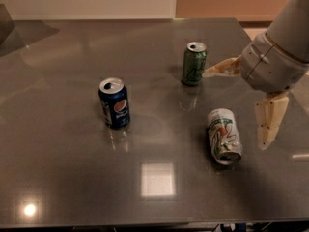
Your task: Pick 7up can
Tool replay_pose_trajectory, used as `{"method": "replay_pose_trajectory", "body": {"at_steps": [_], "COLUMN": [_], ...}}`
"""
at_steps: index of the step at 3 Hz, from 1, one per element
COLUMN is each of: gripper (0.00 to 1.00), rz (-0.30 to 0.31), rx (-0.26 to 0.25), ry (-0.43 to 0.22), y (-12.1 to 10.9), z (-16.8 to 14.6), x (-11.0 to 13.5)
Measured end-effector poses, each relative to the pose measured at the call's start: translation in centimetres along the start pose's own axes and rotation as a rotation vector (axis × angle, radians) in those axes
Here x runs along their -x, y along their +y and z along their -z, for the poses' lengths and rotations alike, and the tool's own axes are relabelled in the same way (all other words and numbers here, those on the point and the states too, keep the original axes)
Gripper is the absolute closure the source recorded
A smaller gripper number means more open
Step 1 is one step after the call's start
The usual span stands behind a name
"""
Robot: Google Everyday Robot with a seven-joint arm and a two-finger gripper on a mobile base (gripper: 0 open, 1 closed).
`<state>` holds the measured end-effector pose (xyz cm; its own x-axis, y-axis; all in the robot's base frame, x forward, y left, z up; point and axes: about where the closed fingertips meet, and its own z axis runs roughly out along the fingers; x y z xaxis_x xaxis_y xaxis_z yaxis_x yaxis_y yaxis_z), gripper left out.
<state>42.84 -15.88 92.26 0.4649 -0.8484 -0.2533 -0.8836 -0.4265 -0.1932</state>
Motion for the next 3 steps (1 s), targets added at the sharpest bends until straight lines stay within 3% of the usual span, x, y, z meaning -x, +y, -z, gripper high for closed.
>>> {"method": "replay_pose_trajectory", "body": {"at_steps": [1,3], "gripper": [0.0,0.0], "rz": [0.192,0.549], "rx": [0.055,0.173], "ry": [-0.001,0.079], "y": [0.9,3.0], "z": [-2.1,-5.8], "x": [0.2,-1.2]}}
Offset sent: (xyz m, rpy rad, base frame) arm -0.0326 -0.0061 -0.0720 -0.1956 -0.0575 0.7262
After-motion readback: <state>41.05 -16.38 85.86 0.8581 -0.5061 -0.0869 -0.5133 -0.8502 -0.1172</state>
